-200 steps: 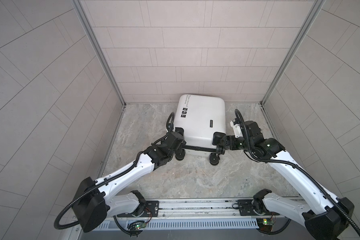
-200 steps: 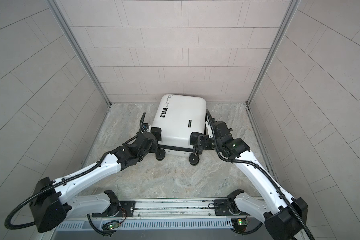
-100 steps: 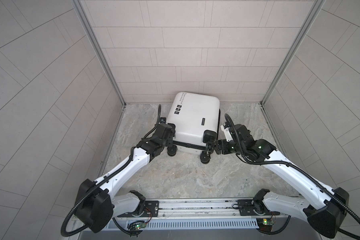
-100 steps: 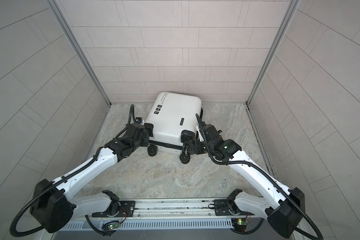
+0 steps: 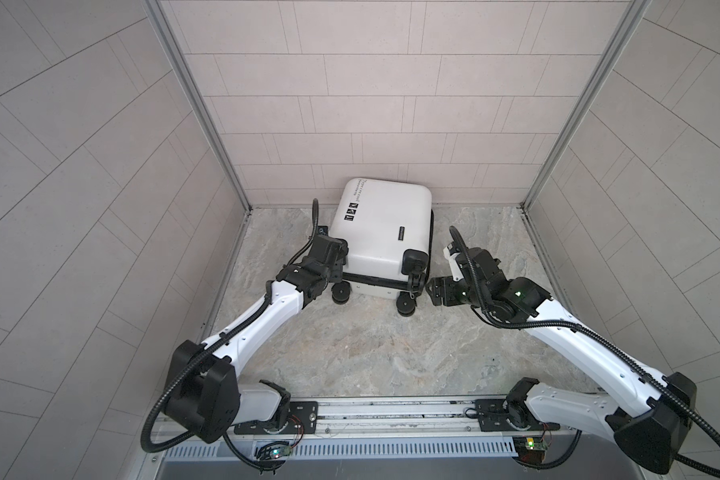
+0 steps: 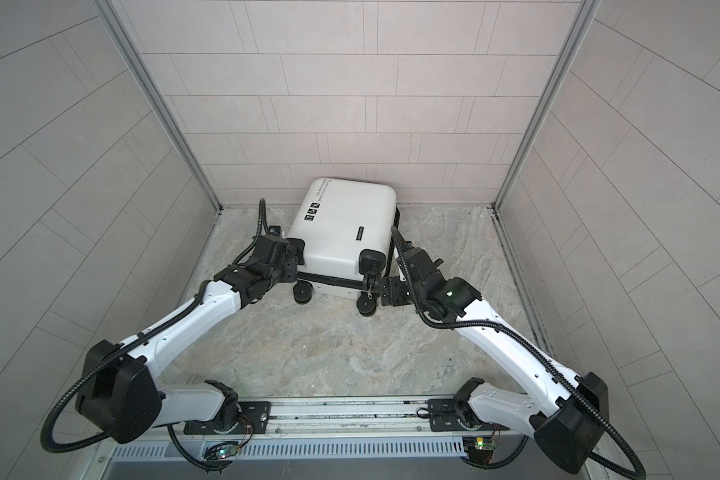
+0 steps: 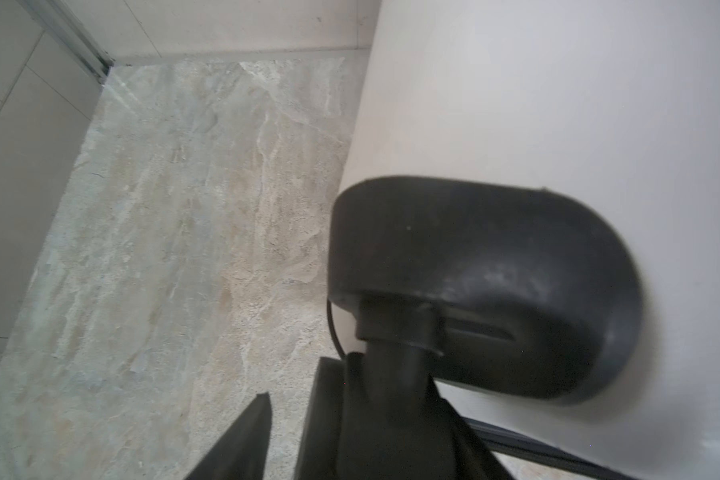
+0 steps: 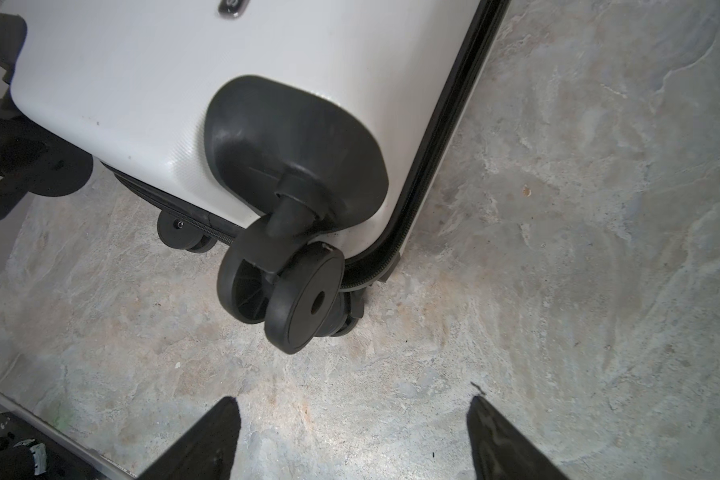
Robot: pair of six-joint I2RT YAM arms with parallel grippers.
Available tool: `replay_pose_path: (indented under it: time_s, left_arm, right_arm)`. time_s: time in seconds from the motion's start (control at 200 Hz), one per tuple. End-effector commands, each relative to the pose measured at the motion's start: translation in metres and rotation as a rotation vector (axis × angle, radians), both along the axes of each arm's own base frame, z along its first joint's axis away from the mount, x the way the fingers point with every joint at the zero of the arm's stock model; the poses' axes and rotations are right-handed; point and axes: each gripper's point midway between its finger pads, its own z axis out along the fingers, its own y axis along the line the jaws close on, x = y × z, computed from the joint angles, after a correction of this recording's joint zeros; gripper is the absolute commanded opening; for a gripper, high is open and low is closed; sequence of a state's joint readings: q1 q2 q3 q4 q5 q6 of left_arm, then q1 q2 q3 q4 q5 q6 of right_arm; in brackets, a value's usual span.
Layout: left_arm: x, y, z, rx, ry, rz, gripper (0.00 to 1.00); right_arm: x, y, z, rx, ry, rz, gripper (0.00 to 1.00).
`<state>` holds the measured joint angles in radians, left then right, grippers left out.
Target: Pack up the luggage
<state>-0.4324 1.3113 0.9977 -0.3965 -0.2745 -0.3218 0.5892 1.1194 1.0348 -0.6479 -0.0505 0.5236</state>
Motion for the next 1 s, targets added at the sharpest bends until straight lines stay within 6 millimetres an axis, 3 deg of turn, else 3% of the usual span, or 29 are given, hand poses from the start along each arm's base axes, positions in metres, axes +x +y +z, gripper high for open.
replay_pose_path:
  time_s: [0.0, 0.21, 0.27, 0.395, 0.56, 0.711, 0.851, 0.996]
  left_arm:
    - [-0.013, 0.024, 0.022, 0.007, -0.053, 0.078, 0.7]
    - [-0.048, 0.026, 0.061, -0.091, -0.137, 0.058, 0.7]
    - [-0.058, 0.017, 0.071, -0.132, -0.164, 0.028, 0.69]
    - [-0.082, -0.024, 0.075, -0.161, -0.193, -0.081, 0.67]
    - [-0.109, -0.073, 0.047, -0.197, -0.167, -0.187, 0.65]
    - [-0.121, -0.107, 0.014, -0.286, -0.206, -0.254, 0.63]
    - [-0.128, -0.123, -0.005, -0.345, -0.27, -0.315, 0.62]
    - [-0.132, -0.128, -0.007, -0.389, -0.364, -0.355, 0.61]
  right_arm:
    - [0.009, -0.006, 0.013, -0.023, -0.045, -0.019, 0.88]
    - [0.014, 0.019, 0.015, 0.04, 0.001, 0.043, 0.88]
    - [0.014, 0.028, 0.013, 0.045, 0.025, 0.072, 0.87]
    - [0.019, 0.042, 0.003, 0.053, 0.059, 0.072, 0.86]
    - [0.02, 0.065, -0.005, 0.041, 0.077, 0.088, 0.86]
    - [0.025, 0.063, -0.019, -0.019, 0.102, 0.039, 0.85]
    - [0.032, 0.062, -0.026, -0.038, 0.107, 0.003, 0.85]
    - [0.039, 0.066, -0.027, -0.031, 0.1, -0.01, 0.84]
